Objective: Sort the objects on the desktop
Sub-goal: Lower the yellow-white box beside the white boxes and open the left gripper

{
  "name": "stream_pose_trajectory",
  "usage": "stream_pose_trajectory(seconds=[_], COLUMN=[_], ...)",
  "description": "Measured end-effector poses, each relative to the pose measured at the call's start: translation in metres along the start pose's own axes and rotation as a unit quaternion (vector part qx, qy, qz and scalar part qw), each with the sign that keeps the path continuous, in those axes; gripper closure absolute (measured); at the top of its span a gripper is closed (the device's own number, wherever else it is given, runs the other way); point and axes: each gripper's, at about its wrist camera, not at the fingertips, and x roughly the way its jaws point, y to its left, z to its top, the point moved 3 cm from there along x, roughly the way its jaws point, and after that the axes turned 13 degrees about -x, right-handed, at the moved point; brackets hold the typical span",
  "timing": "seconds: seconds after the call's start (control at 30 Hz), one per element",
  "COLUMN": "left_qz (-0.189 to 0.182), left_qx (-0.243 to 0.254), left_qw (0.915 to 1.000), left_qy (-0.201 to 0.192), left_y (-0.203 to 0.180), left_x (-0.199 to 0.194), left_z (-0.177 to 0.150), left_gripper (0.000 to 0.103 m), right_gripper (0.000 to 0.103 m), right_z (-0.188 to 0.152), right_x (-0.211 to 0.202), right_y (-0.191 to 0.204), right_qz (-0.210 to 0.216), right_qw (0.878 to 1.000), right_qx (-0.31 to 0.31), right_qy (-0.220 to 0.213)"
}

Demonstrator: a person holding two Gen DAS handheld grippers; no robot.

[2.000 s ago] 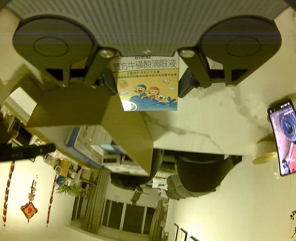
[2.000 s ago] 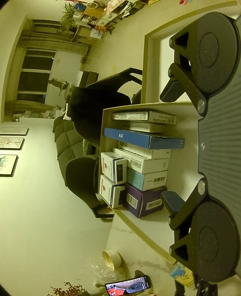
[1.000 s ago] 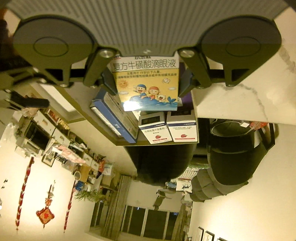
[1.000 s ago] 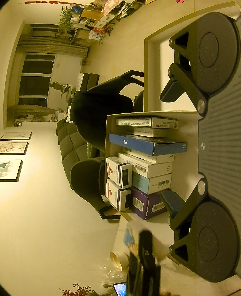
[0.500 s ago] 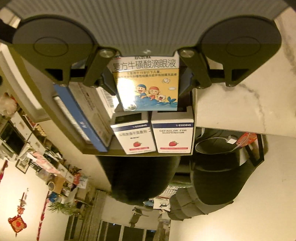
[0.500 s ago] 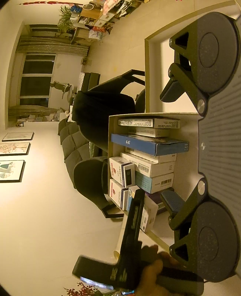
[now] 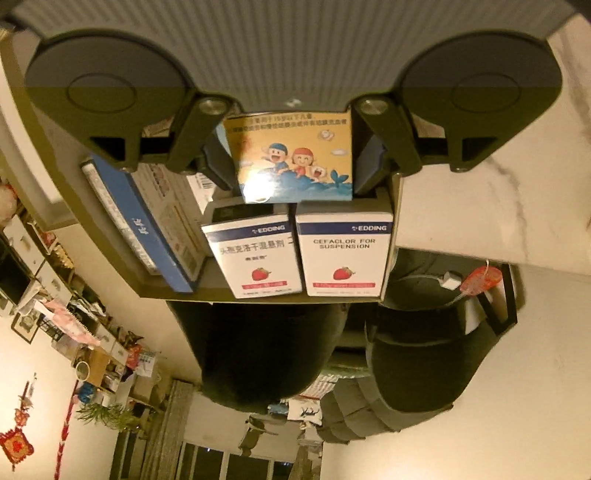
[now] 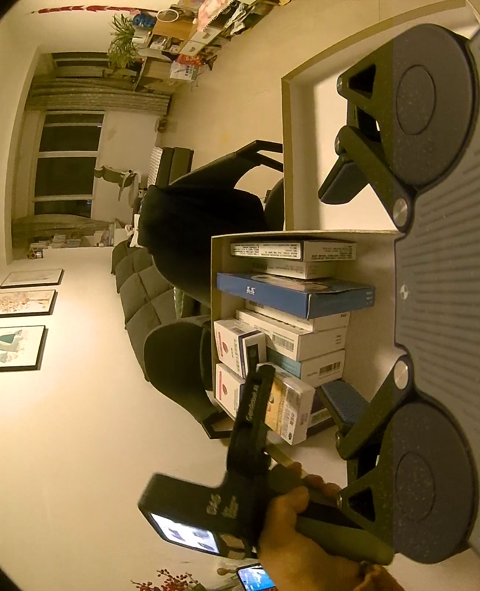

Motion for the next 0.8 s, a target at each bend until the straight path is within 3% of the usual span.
stream_pose_trajectory(seconds=[0.23, 0.5, 0.8], left_qz=[-0.016, -0.057, -0.114], left_qx=[-0.003, 0.009, 0.029], left_qw=[0.9998, 0.9978, 0.9916], left_qy=[-0.006, -0.033, -0.055], left_y=[0.003, 0.001, 0.01], left_x=[-0.007, -0.033, -0.071], left_z=[-0.003, -0.009, -0.026], left_gripper=[0.025, 0.005, 0.0], right_gripper=[0.001, 0.001, 0.001], right_z=[-0.001, -0.003, -0.005], right_x=[-0.003, 0.0, -0.007], right_y=[0.005, 0.018, 0.04], right_qz=[-0.003, -0.009, -0.036], right_qw=[1.0, 1.0, 0.998], right_qx=[-0.001, -0.014, -0.039], right_qy=[0.003, 0.015, 0.021])
